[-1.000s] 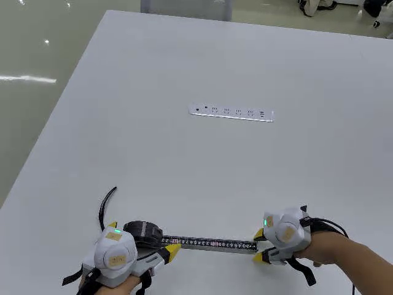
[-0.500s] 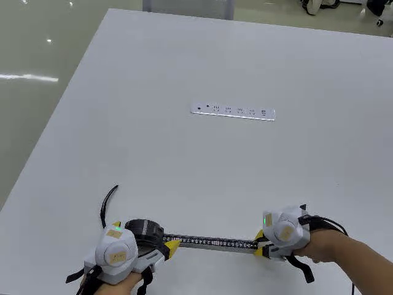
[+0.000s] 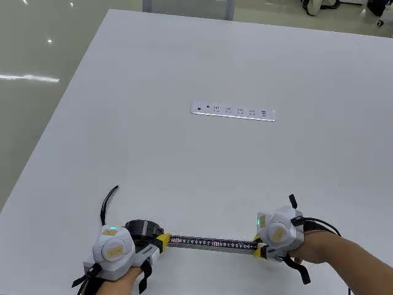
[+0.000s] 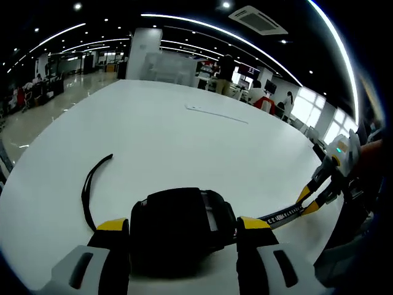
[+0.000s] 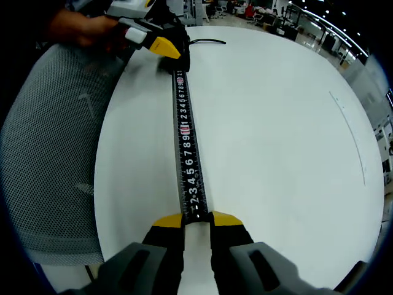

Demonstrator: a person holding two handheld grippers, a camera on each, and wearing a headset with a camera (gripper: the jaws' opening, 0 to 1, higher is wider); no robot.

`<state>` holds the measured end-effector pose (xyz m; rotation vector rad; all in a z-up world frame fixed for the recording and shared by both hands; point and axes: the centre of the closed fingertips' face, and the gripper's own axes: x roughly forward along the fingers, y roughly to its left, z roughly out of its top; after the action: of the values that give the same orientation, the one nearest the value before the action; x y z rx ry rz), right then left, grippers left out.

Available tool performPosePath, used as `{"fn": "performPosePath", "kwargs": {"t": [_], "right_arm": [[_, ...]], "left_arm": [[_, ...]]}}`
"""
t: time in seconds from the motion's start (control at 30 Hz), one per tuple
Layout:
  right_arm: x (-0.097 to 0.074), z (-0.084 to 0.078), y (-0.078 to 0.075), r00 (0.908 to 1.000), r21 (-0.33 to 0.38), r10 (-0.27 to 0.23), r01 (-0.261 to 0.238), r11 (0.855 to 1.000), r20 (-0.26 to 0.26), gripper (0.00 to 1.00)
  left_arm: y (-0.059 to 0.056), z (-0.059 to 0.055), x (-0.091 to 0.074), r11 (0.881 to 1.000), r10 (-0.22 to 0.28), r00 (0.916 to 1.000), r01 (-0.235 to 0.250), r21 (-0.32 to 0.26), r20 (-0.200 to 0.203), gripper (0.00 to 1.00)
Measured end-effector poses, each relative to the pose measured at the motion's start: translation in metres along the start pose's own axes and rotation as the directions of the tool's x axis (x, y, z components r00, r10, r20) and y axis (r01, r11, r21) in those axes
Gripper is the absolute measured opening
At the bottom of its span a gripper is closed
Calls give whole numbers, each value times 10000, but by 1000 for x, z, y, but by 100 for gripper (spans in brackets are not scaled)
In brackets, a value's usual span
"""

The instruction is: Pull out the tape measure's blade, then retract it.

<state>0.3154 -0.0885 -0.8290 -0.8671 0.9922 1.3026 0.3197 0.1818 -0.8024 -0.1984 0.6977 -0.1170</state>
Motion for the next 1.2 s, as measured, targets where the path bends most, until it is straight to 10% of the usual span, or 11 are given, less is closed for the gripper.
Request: {"fn": "performPosePath", "kwargs": {"t": [0.5,1.2], "right_arm": [[2,0,1,9998,-23,-112,112,9999,-180,13],[2,6,3,9985,251,-124,111,9996,539,14]], "left_arm": [[0,-2,0,9969,122,9990,-88,778,-439,63],[2,-2,0,9989,-88,9988,110,445,-483,61]]}}
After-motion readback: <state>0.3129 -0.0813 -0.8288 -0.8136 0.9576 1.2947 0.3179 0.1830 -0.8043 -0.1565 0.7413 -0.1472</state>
